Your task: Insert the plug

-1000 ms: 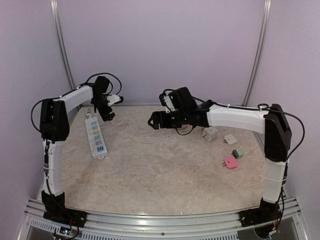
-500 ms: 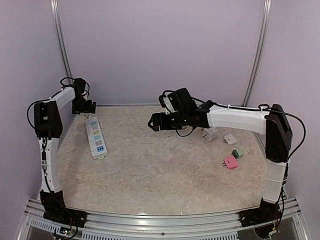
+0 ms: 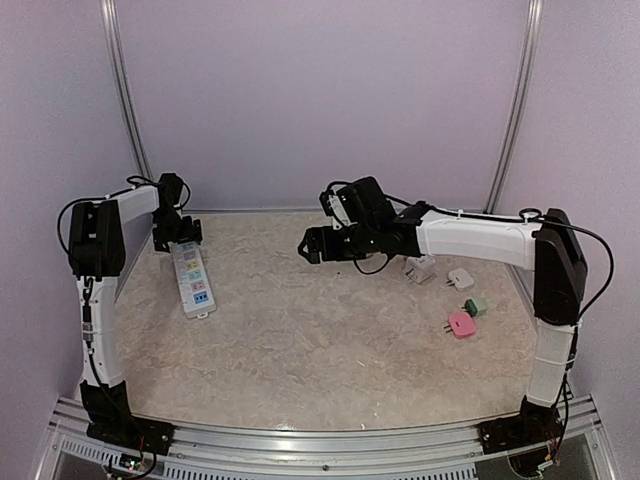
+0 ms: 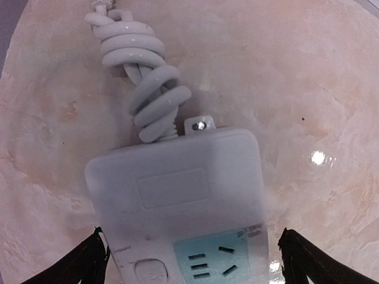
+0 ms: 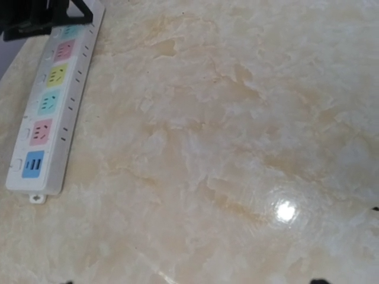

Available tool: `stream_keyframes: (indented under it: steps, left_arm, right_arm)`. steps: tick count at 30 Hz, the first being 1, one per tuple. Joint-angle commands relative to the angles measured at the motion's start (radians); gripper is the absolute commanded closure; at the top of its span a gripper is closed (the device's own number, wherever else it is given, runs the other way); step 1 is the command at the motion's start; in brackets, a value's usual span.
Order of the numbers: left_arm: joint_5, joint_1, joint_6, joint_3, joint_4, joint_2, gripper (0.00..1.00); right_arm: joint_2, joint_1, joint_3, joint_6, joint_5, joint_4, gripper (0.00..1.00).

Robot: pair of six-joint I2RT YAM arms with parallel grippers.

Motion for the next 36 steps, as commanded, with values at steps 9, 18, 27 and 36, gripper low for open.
stream_keyframes:
  steps: [9, 18, 27, 36]
  left_arm:
    - [-0.004, -0.087, -0.038, -0.120, 0.007, -0.064, 0.02]
    - [0.043, -0.164, 0.123, -0.368, 0.060, -0.164, 0.25]
    - [0.141, -0.291, 0.465, -0.646, 0.039, -0.321, 0.29]
    - [0.194, -0.484, 0.967, -0.767, -0.046, -0.391, 0.29]
  right_arm:
    - [-0.061, 0.015, -0.039, -0.010, 0.019, -0.022, 0.15]
    - [-0.105, 0.017, -0.078, -0.005, 0.046, -0.016, 0.15]
    - [-0.115, 0.044, -0.111, 0.001, 0.040, -0.045, 0.15]
    - [-0.185, 0.052, -0.192, 0.012, 0.049, -0.047, 0.14]
